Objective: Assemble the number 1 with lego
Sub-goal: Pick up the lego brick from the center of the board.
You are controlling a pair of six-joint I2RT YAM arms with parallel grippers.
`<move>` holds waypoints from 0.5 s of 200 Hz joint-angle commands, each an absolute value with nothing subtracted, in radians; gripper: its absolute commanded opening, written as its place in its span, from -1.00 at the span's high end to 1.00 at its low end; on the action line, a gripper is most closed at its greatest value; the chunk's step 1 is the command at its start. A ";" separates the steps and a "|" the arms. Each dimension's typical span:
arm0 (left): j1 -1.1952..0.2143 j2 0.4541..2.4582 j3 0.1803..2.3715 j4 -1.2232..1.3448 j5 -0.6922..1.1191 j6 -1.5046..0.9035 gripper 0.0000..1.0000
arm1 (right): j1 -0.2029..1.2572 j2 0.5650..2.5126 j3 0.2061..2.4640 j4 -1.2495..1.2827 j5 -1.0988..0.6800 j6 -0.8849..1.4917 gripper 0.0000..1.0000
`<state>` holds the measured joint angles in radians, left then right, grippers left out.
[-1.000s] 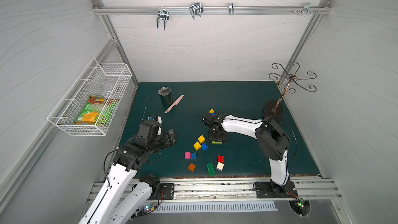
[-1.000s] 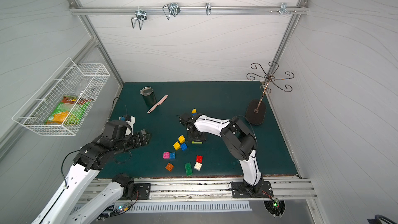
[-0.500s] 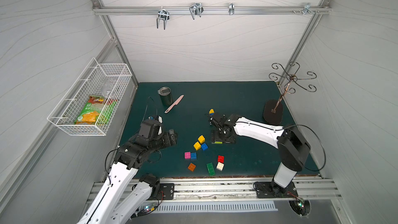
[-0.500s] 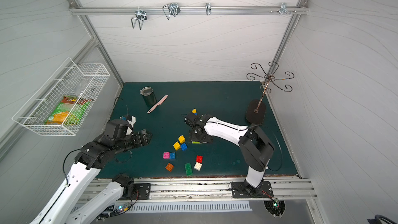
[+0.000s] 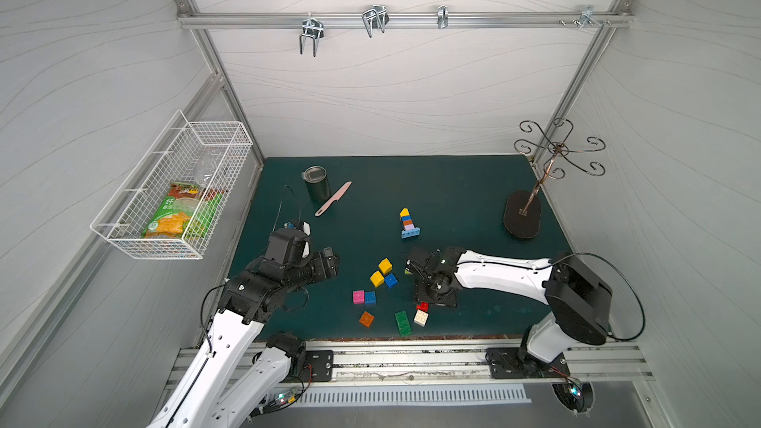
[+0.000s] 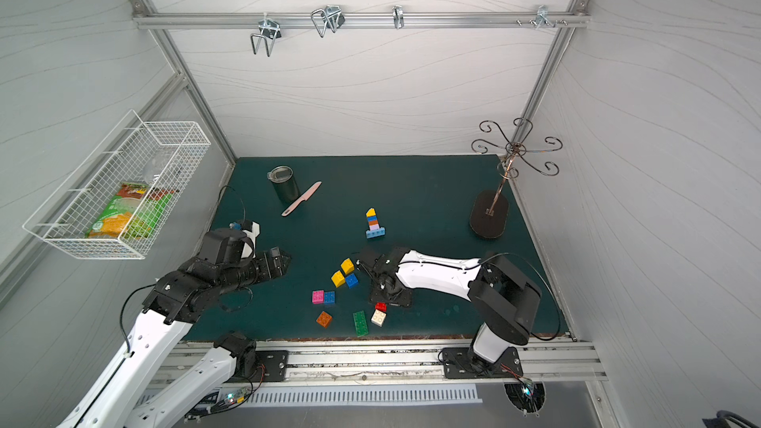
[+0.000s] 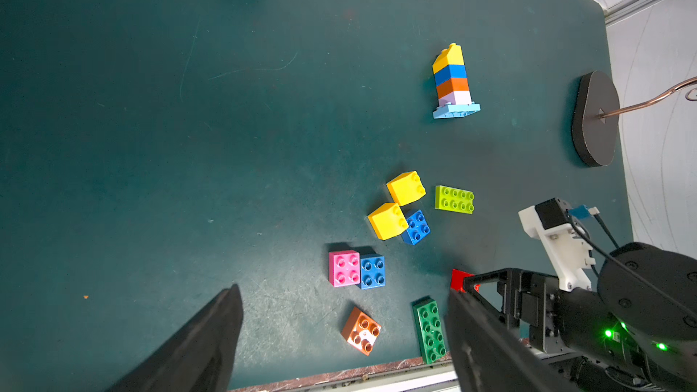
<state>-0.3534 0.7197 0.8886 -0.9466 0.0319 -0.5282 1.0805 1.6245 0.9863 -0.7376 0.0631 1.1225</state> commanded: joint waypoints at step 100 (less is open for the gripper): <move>-0.364 0.703 0.902 -0.933 0.017 -0.529 -0.79 | 1.118 1.716 1.038 -0.727 0.072 1.165 -0.07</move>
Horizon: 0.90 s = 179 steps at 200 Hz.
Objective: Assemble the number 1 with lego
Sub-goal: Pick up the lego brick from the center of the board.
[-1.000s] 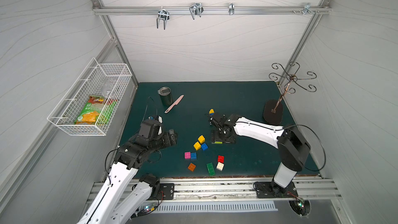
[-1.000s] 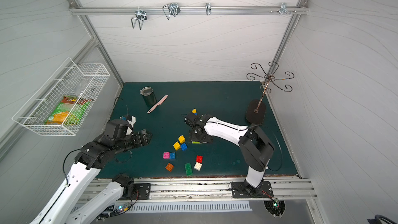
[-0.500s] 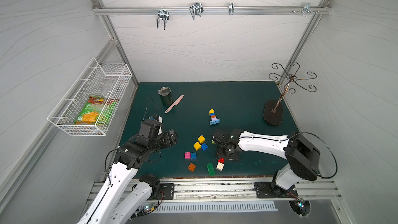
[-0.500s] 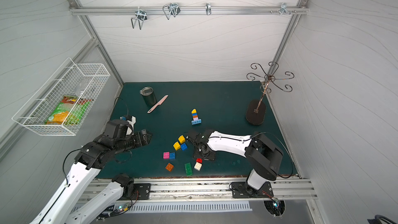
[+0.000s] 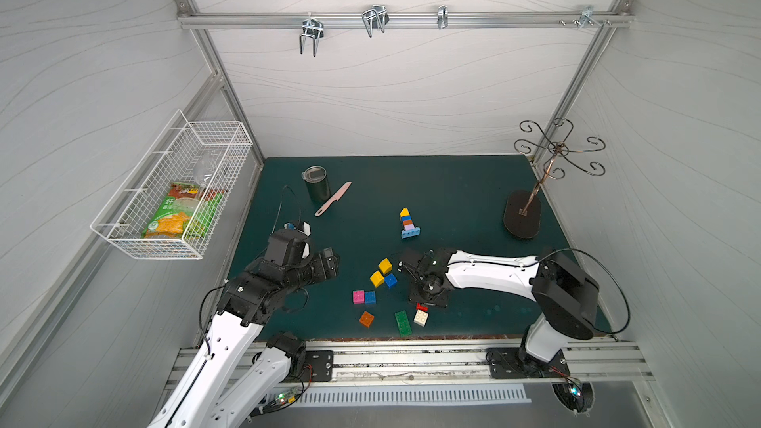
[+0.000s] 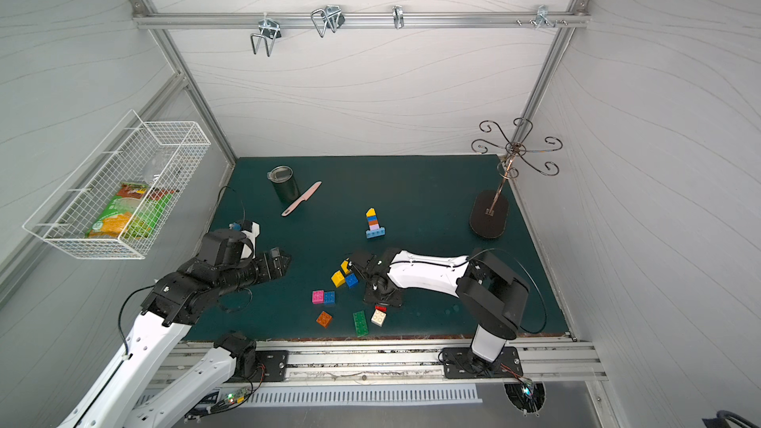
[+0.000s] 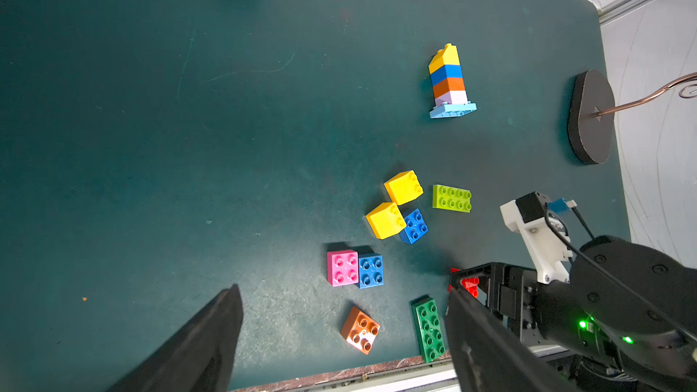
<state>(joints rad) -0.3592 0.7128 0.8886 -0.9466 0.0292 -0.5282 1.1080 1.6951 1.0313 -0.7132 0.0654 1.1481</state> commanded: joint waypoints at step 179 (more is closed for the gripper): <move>-0.364 0.683 0.901 -0.928 0.021 -0.530 -0.79 | 0.949 1.810 1.356 -0.893 0.108 0.900 0.66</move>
<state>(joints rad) -0.3592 0.6933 0.8886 -0.9466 0.0292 -0.5282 0.9810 1.7603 1.2964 -0.8196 0.1062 0.9771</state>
